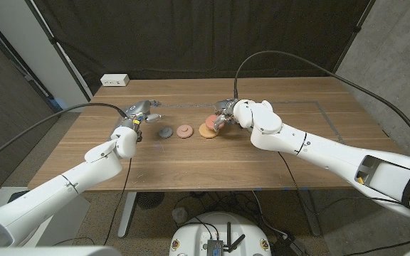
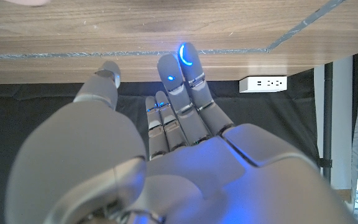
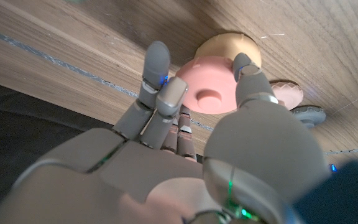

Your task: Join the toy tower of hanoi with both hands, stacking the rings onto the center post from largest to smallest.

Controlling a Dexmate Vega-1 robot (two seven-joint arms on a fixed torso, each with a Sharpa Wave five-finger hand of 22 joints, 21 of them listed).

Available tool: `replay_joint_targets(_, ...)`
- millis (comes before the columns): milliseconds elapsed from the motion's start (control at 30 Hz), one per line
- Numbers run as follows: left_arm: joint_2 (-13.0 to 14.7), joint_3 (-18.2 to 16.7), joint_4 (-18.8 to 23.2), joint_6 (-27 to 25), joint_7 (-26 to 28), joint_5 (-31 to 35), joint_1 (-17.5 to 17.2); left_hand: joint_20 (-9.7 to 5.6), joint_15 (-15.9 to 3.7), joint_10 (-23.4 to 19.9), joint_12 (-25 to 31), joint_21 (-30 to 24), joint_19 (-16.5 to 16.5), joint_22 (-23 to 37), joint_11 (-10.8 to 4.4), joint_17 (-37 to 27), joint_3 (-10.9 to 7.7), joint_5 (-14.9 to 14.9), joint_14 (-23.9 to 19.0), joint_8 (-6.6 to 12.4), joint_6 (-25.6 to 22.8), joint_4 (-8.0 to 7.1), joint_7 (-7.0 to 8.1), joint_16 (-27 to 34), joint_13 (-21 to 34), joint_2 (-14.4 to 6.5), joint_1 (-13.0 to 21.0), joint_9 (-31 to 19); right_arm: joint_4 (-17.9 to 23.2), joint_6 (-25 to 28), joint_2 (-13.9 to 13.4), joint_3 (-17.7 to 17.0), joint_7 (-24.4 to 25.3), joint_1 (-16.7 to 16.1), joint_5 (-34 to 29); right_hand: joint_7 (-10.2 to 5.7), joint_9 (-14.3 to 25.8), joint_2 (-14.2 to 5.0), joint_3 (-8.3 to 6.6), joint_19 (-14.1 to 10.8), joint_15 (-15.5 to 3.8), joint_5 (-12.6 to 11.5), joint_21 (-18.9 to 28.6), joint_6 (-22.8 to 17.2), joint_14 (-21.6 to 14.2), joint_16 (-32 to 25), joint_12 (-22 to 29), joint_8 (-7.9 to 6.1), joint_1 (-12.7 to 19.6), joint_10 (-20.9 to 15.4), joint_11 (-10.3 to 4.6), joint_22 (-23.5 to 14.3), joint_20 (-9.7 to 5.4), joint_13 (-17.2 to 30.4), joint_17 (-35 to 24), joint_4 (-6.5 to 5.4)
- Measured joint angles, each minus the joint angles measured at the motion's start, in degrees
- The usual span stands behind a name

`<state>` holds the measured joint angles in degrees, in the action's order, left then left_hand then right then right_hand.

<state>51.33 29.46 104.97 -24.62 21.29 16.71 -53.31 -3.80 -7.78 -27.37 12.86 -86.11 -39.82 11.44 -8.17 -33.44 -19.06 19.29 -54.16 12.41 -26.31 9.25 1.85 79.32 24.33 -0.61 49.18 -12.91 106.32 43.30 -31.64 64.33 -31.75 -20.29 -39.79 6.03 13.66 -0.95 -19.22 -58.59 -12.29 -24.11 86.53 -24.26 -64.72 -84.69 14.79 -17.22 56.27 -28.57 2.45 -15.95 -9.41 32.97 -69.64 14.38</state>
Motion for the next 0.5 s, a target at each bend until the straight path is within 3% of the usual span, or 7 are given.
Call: replay_joint_targets(500,0.3,-1.5,-1.0,2.3,1.2,-1.1,-1.2,0.02,-0.11,-0.2,0.0,-0.4,-0.4,0.0,0.21,0.3,-0.24,0.0,-0.5,0.00,-0.6,0.24,-0.02,0.0,0.3,0.0,0.0,0.0,-2.9,-0.5,2.7,1.5,-0.3,1.4,-0.3,0.11,0.0,0.00,-0.16,0.0,0.00,0.1,0.0,-0.1,0.0,0.4,-0.2,0.08,0.0,0.0,-0.01,0.3,0.00,0.0,0.0,0.16)
